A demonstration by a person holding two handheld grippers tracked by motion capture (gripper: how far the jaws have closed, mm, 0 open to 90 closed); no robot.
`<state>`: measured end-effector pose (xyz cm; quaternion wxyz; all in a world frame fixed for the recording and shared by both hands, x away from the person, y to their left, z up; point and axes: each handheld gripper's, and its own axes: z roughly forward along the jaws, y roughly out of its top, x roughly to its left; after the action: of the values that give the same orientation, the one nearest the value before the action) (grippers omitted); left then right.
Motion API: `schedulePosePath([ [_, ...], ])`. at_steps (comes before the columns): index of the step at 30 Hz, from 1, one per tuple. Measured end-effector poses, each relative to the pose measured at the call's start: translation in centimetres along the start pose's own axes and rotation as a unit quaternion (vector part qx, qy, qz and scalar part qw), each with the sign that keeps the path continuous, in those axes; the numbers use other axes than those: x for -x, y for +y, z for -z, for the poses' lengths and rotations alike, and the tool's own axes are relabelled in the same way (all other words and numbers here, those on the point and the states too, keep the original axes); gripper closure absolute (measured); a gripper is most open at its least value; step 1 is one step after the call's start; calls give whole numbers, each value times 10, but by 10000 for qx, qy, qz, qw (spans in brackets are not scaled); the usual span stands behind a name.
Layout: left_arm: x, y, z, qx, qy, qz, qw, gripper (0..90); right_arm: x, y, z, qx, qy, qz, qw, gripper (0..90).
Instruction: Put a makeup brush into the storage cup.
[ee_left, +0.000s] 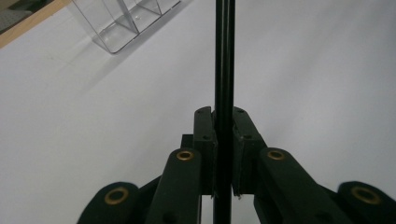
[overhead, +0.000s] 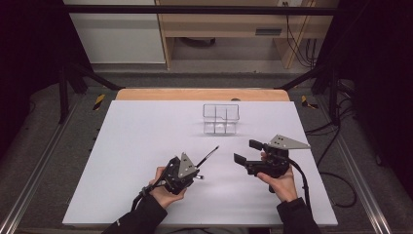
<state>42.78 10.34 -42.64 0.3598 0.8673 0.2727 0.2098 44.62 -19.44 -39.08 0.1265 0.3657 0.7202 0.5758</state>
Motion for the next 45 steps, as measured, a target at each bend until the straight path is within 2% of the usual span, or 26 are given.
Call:
schedulePosePath([
  [4,-1,1,2,147,21,174,9997,829,-4,-2,-5,-40,145,-134,9998,165],
  [9,0,4,1,240,65,337,9991,829,-10,-3,-12,-43,221,-139,9996,180],
  [19,5,8,-1,334,63,433,9985,829,-23,-8,-30,-217,441,-158,9987,198],
  [24,8,10,-2,401,63,513,9979,830,-25,-8,-33,-121,526,-274,9982,220],
  [39,21,19,-9,488,-15,539,9973,830,-28,-10,-42,-114,651,-459,9968,304],
  [45,25,20,-11,457,-29,471,9978,830,-29,-10,-44,-139,756,-512,9957,355],
])
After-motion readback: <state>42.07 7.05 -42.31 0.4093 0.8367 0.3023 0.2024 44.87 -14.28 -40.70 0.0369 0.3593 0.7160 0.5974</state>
